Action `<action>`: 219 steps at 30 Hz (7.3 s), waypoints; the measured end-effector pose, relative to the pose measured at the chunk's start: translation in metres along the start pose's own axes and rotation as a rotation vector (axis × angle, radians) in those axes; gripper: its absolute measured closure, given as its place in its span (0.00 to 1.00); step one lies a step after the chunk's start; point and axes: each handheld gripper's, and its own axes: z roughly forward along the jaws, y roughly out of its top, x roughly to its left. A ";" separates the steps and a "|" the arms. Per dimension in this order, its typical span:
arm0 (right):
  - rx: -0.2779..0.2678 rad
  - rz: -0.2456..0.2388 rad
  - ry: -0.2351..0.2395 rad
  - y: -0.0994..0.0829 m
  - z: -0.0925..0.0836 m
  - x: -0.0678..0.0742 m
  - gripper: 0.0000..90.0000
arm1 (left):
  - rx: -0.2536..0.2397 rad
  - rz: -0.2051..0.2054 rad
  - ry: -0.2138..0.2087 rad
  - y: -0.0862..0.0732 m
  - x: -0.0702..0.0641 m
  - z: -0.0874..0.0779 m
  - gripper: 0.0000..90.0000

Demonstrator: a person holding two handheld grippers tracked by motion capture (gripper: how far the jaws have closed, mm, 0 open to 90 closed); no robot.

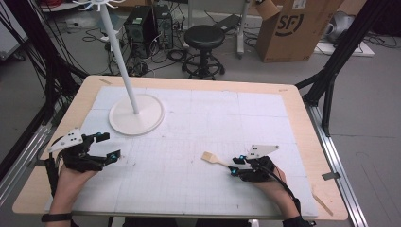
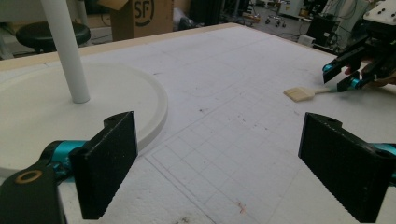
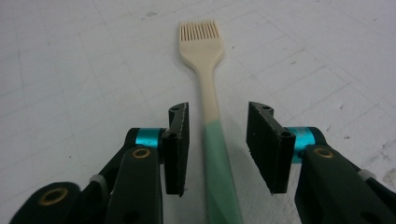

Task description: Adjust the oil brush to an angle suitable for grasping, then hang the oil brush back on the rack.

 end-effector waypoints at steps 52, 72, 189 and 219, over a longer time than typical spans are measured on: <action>-0.011 -0.243 0.274 0.100 0.067 0.019 0.90 | -0.033 0.004 -0.018 0.008 -0.001 -0.010 0.14; 0.013 -0.367 0.417 0.156 0.148 0.053 0.90 | -0.050 0.006 -0.023 0.008 -0.001 -0.016 0.14; -0.244 0.162 -0.174 -0.026 -0.068 -0.029 0.19 | 0.145 0.077 -0.186 0.010 -0.029 0.061 0.18; -0.233 0.164 -0.172 -0.027 -0.066 -0.031 0.21 | 0.353 0.211 -0.236 -0.013 -0.047 0.093 0.62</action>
